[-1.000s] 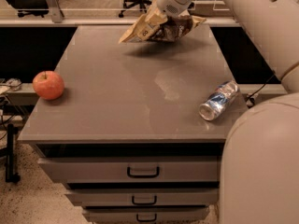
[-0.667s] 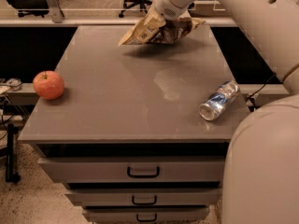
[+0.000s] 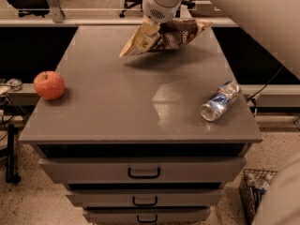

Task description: Move brown chip bag near redbull can

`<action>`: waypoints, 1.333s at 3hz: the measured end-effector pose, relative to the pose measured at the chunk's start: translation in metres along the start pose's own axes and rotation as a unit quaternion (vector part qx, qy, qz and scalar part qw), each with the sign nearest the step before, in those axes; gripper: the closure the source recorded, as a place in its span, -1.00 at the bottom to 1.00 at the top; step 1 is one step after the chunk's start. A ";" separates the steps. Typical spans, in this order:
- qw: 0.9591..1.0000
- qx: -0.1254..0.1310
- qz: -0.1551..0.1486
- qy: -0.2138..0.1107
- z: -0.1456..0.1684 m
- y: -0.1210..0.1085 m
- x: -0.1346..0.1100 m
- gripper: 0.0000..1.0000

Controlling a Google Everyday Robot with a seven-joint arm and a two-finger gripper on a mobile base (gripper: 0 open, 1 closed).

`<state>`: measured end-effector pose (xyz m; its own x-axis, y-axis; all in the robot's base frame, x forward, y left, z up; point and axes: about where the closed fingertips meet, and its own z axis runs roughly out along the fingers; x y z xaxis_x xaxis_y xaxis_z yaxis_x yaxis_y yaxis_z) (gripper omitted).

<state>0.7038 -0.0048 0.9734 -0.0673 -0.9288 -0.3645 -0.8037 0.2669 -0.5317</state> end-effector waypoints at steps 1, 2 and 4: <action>0.998 -0.002 0.020 0.059 -0.023 0.030 -0.008 1.00; 0.990 -0.006 0.071 0.123 -0.041 0.058 0.009 1.00; 0.957 -0.002 0.215 0.195 -0.048 0.108 0.085 1.00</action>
Offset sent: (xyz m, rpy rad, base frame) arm -0.1205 -0.0197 -0.0142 -0.0970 0.2258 -0.5162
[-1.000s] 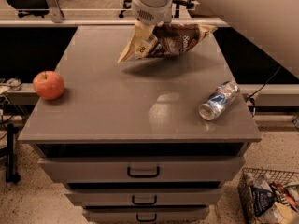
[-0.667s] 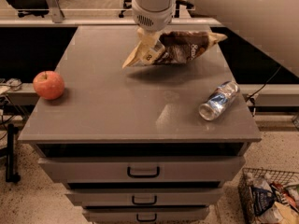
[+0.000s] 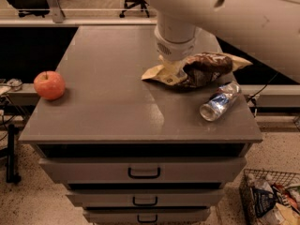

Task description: Move brown chip bag near redbull can

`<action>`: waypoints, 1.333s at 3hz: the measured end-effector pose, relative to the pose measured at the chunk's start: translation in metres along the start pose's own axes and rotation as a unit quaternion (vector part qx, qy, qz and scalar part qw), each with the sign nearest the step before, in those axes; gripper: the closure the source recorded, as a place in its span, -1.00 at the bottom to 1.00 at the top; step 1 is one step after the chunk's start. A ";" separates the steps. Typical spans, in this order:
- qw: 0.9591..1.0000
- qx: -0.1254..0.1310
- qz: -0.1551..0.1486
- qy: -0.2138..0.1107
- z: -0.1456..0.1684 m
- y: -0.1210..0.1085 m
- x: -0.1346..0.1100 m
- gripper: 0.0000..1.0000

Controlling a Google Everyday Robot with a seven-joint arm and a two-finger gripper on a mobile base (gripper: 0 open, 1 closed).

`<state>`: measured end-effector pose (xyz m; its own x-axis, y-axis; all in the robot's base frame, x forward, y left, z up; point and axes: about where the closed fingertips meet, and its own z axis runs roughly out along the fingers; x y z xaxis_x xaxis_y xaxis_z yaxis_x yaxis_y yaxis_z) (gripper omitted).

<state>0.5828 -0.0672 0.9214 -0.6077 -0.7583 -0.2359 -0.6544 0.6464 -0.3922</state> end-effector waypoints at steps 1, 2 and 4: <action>0.999 0.000 0.042 0.012 0.010 -0.003 0.025 1.00; 0.998 -0.001 0.061 0.013 0.017 -0.009 0.035 1.00; 0.997 -0.006 0.075 0.006 0.021 -0.017 0.040 0.19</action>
Offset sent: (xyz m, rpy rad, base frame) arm -0.0049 -0.0483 -0.0279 0.0590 0.0104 -0.1579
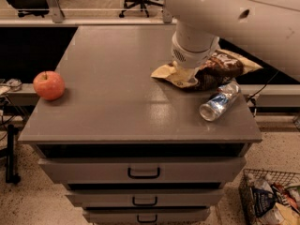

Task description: Move brown chip bag near redbull can

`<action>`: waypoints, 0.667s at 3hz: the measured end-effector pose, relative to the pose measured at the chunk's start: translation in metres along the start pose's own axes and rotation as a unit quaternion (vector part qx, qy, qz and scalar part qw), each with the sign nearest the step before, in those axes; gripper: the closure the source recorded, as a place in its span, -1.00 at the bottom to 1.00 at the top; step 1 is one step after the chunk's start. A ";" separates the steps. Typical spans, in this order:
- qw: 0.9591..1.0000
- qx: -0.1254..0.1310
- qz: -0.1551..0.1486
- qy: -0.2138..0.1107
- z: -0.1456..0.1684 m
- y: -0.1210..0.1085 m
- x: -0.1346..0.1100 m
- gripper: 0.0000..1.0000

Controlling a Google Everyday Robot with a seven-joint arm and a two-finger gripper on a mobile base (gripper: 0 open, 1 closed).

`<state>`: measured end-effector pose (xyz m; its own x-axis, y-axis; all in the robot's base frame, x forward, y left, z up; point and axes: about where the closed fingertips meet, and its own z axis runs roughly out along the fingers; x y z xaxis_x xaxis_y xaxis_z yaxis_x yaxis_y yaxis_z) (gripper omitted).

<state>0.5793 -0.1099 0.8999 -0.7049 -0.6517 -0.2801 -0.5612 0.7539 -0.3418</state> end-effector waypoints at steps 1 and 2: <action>1.000 0.000 0.001 -0.001 -0.001 0.000 0.001 -0.30; 1.000 0.001 0.001 -0.001 -0.002 -0.001 0.001 -0.77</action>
Offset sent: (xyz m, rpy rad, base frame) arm -0.0005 -0.0006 0.0007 0.0004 -0.0014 -0.0006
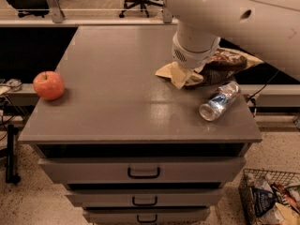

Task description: Move brown chip bag near redbull can

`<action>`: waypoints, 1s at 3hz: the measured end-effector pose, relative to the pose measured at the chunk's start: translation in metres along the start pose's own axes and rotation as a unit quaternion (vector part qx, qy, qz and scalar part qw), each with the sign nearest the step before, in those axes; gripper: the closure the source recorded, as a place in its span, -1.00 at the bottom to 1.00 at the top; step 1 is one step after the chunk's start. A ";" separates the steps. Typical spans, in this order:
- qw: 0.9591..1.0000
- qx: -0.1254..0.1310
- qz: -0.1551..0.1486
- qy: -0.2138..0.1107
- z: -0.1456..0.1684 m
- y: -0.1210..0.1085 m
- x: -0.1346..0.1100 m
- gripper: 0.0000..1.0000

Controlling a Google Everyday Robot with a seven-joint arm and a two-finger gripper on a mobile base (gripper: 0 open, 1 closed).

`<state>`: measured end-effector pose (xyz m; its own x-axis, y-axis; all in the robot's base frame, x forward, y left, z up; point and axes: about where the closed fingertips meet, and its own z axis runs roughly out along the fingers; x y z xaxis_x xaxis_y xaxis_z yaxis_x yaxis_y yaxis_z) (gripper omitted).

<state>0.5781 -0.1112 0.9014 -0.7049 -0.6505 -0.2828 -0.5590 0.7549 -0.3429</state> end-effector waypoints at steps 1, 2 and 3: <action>1.000 0.000 0.000 -0.001 -0.001 0.000 0.001 -1.00; 1.000 0.000 0.000 -0.001 -0.001 0.000 0.001 -1.00; 1.000 -0.002 0.012 -0.021 0.000 -0.018 0.002 -1.00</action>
Offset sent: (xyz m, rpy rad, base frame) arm -0.0005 -0.0005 0.0006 0.0003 -0.0012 -0.0005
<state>0.5864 -0.1260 0.9070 -0.6990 -0.6353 -0.3283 -0.5443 0.7704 -0.3319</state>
